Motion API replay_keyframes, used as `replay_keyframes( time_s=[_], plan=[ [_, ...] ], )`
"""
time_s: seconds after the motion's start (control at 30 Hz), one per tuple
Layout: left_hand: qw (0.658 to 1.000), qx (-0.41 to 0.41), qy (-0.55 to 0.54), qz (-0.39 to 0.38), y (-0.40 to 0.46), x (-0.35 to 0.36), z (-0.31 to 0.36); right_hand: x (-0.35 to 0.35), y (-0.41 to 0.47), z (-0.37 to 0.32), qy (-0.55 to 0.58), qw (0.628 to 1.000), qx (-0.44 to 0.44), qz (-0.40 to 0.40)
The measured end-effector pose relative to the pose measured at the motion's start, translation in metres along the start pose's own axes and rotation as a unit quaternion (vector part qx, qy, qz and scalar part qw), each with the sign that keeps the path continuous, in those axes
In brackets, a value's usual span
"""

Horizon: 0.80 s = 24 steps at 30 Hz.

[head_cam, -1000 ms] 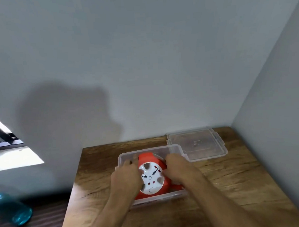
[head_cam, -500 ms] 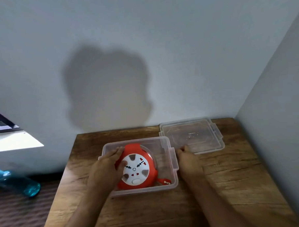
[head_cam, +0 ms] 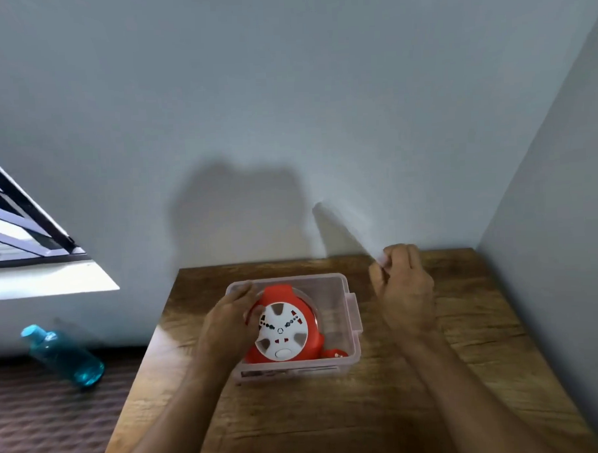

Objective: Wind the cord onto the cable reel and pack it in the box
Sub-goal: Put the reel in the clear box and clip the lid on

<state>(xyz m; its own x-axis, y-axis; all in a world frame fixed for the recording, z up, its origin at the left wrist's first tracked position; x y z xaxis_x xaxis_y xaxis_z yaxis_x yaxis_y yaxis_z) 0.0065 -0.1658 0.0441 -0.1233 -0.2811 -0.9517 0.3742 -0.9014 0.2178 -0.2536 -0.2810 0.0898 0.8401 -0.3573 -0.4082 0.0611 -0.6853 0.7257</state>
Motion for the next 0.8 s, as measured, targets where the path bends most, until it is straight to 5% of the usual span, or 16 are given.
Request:
replay_keyframes(
  time_s=[0.1,0.17,0.23,0.3,0.37,0.57,0.7,0.8],
  plan=[
    [0.981,-0.058,-0.112,0.149,-0.008,-0.010,-0.012,-0.014,0.000,-0.048,0.176,0.980,0.071,0.057],
    [0.954,-0.122,-0.208,0.178,-0.013,-0.024,-0.015,-0.017,-0.007,-0.074,0.319,0.934,0.145,0.073],
    [0.907,-0.159,-0.374,0.109,-0.018,-0.039,-0.013,-0.011,-0.019,-0.088,0.442,0.863,0.241,0.045],
    [0.813,-0.181,-0.554,0.021,-0.022,-0.047,-0.009,-0.003,-0.036,-0.089,0.505,0.788,0.351,-0.003],
    [0.772,-0.219,-0.596,-0.022,-0.026,-0.049,-0.016,0.003,-0.056,-0.084,0.474,0.762,0.439,-0.049],
    [0.835,-0.269,-0.478,-0.046,-0.042,-0.028,-0.050,-0.002,-0.090,-0.060,0.327,0.764,0.553,-0.057],
    [0.861,-0.276,-0.421,-0.071,-0.039,-0.016,-0.057,-0.011,-0.082,-0.058,0.008,0.874,0.443,-0.201],
    [0.874,-0.285,-0.391,-0.051,-0.037,-0.016,-0.055,-0.012,-0.071,-0.063,-0.160,0.879,0.357,-0.273]
  ],
)
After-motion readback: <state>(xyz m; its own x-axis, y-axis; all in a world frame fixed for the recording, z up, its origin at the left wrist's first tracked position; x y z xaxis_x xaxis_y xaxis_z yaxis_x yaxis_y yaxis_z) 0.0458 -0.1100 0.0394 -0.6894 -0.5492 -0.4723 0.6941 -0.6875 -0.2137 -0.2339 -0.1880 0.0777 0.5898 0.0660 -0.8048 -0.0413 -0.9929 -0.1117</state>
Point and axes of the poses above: each hand's wrist, its own y-axis towards the middle knuckle, its own x-axis out of the palm, z = x × y, the point moved 2 cm from there along y, towards the middle knuckle, and after that the axes turned 9 degrees about y, right-handed, at the moved point
